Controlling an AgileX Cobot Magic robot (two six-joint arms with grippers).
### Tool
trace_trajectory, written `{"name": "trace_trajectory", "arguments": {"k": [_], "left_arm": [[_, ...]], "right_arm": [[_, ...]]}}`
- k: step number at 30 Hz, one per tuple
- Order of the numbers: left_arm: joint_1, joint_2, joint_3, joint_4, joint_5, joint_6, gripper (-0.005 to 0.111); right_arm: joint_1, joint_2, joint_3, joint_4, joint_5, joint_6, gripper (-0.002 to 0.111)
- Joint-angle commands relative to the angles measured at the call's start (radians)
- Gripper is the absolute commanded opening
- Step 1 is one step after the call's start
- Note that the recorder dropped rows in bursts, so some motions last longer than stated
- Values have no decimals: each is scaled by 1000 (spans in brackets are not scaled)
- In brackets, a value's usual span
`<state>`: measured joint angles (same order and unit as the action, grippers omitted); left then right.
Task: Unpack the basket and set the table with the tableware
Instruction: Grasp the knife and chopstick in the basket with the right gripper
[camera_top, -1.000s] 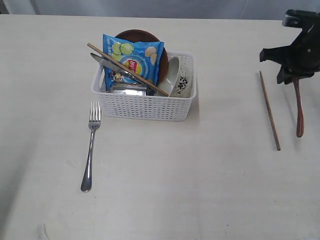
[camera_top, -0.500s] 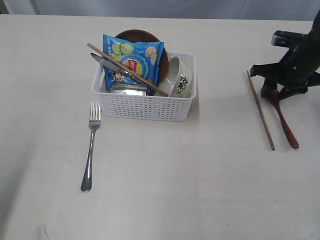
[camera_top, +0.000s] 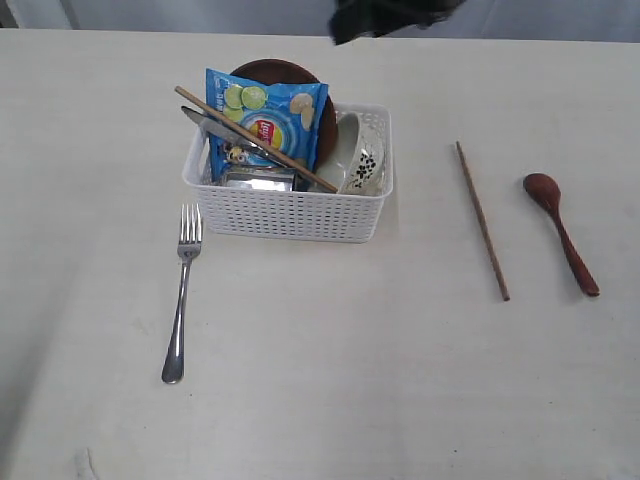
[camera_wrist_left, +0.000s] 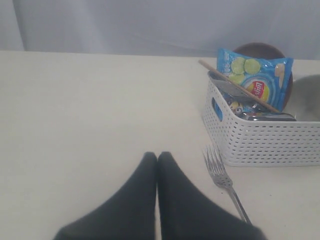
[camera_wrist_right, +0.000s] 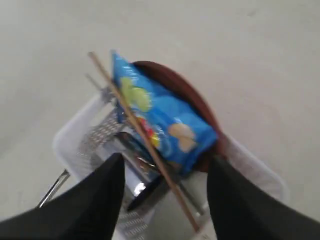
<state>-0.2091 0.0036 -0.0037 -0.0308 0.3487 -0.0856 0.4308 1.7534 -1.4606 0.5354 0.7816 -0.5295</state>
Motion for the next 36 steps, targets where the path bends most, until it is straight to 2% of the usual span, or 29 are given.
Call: {"name": "trace_trajectory", "arguments": {"k": [1, 5, 9, 19, 30, 32, 36], "left_arm": [[-5, -4, 4, 1, -2, 3, 0], [-5, -4, 4, 1, -2, 3, 0], [-5, -4, 4, 1, -2, 3, 0], [-5, -4, 4, 1, -2, 3, 0], [-5, -4, 4, 1, -2, 3, 0], [-5, -4, 4, 1, -2, 3, 0], [-5, -4, 4, 1, -2, 3, 0]], "right_arm": [[203, 76, -56, -218, -85, -9, 49], [307, 170, -126, -402, -99, 39, 49], [341, 259, -190, -467, -107, 54, 49], [341, 415, -298, -489, -121, 58, 49], [341, 475, -342, -489, -159, 60, 48], [341, 479, -342, -489, -161, 60, 39], [341, 479, -342, -503, -162, 60, 2]]}}
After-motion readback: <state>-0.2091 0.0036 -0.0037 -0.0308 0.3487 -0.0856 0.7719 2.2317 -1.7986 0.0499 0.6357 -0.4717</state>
